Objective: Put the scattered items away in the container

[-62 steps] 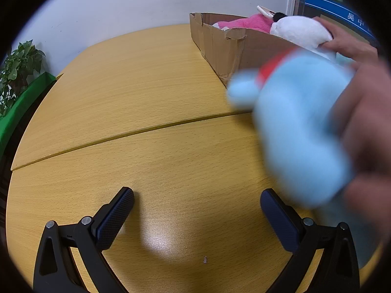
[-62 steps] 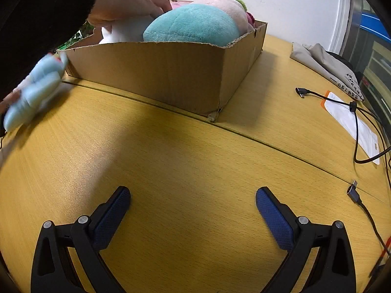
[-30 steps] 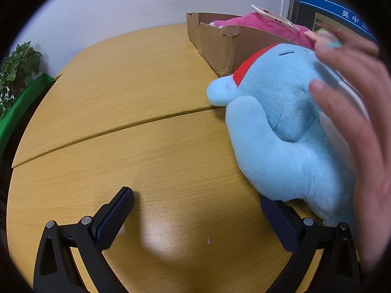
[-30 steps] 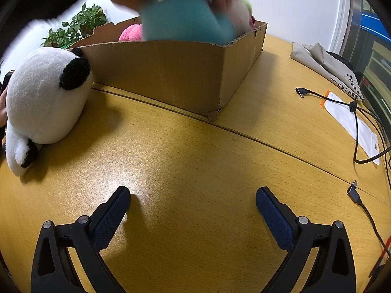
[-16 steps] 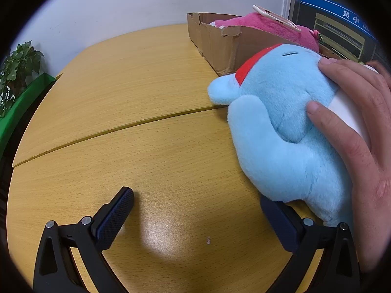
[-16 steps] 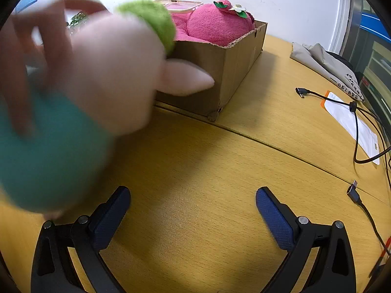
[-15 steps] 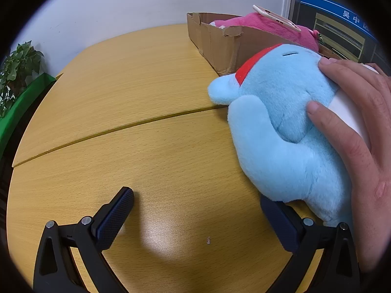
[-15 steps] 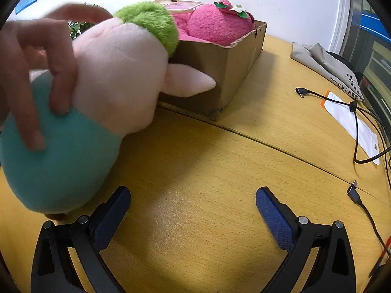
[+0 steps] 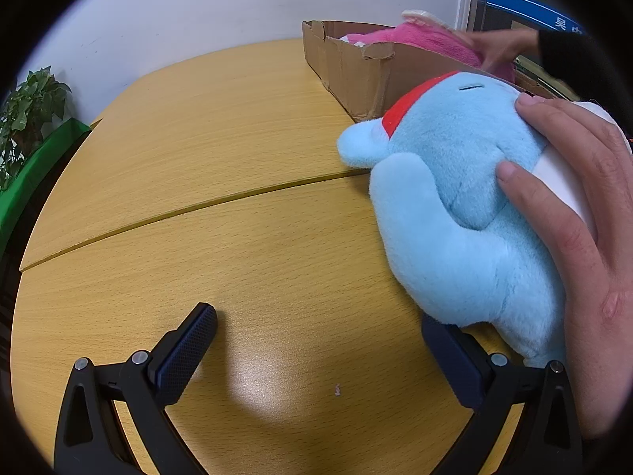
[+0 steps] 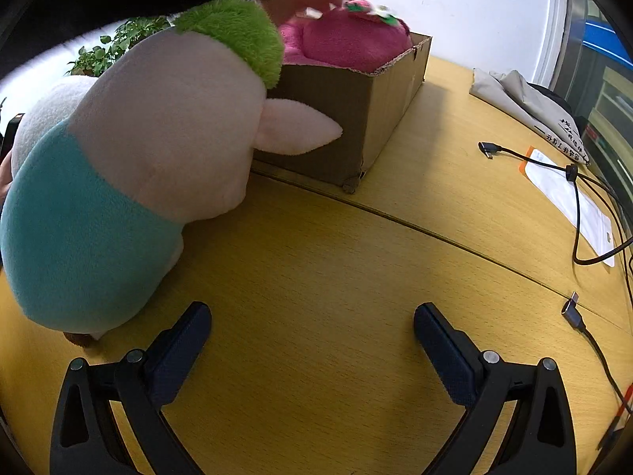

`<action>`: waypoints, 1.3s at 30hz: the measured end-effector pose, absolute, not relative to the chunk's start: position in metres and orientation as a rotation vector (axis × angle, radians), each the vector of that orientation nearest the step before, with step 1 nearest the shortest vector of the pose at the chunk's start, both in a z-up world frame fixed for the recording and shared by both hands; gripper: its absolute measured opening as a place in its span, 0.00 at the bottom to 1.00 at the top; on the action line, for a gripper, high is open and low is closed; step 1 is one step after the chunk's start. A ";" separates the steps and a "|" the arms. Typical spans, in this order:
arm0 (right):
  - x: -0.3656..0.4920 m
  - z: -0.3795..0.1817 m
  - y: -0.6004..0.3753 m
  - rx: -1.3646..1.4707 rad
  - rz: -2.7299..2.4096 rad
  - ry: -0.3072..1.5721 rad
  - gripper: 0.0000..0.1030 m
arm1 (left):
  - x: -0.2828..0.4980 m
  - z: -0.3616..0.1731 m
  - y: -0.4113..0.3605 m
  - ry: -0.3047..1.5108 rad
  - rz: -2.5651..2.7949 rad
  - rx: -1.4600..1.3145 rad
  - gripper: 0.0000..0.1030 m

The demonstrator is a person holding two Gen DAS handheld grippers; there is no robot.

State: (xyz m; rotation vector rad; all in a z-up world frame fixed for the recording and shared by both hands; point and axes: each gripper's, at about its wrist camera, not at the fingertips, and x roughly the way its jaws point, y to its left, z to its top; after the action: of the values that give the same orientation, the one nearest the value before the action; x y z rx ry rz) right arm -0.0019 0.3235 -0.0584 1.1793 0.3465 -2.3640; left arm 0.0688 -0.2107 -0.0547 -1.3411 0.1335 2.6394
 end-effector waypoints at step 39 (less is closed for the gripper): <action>-0.002 -0.059 0.323 1.179 -2.365 0.350 1.00 | 0.082 -0.055 -0.206 -0.050 2.860 -1.449 1.00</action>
State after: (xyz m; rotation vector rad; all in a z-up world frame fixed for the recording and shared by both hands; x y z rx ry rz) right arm -0.0021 0.3235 -0.0594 1.1792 0.3497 -2.3654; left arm 0.0815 -0.2061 -0.0546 -1.4490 -0.0503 2.8596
